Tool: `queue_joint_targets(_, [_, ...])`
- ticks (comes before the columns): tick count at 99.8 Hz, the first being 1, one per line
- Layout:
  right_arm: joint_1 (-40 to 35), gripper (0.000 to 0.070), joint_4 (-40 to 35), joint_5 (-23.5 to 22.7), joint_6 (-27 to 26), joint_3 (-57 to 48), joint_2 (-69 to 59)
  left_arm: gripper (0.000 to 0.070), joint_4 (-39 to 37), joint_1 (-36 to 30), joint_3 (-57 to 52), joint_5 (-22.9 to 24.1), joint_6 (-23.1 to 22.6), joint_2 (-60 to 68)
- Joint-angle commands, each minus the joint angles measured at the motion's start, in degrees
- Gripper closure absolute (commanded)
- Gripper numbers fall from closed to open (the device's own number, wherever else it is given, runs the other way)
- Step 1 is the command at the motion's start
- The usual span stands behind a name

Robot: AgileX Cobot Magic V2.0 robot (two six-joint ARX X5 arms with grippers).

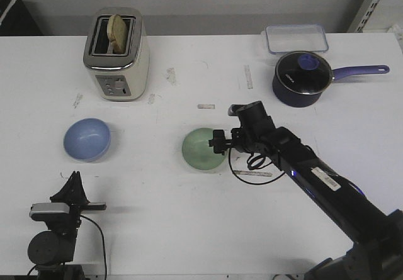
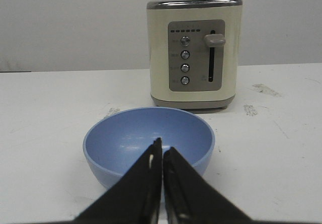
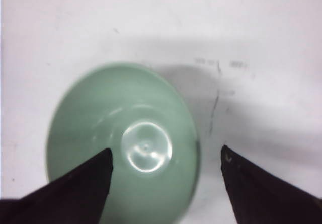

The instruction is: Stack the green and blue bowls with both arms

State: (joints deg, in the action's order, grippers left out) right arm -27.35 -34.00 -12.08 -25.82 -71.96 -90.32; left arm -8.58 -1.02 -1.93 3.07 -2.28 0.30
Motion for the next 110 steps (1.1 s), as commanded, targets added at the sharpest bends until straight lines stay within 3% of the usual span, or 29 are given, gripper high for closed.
queue_joint_targets(1, [0.2, 0.0238, -0.3, 2.6, 6.4, -0.9, 0.6, 0.0699, -0.9, 0.0, 1.2, 0.1, -0.7, -0.1])
queue_joint_targets(14, [1.6, 0.0278, 0.6, 7.7, 13.1, 0.5, 3.7, 0.0699, -0.9, 0.0, 1.2, 0.1, -0.7, -0.1])
queue_joint_targets(32, [5.2, 0.0609, 5.8, 10.3, 21.0, 6.1, 9.2, 0.0699, -0.9, 0.0, 1.2, 0.1, -0.7, -0.1])
queue_joint_targets(40, [7.2, 0.0684, 8.3, 11.3, 22.7, 9.2, 12.1, 0.0699, -0.9, 0.0, 1.2, 0.1, -0.7, -0.1])
queue_joint_targets(82, [18.6, 0.0687, 27.5, 12.7, 23.3, 30.1, 31.1, 0.0699, -0.9, 0.0, 1.2, 0.1, -0.7, -0.1])
queue_joint_targets(110, [25.5, 0.0687, 28.4, 12.5, 23.3, 40.5, 44.8, 0.0699, -0.9, 0.0, 1.2, 0.1, -0.7, -0.1])
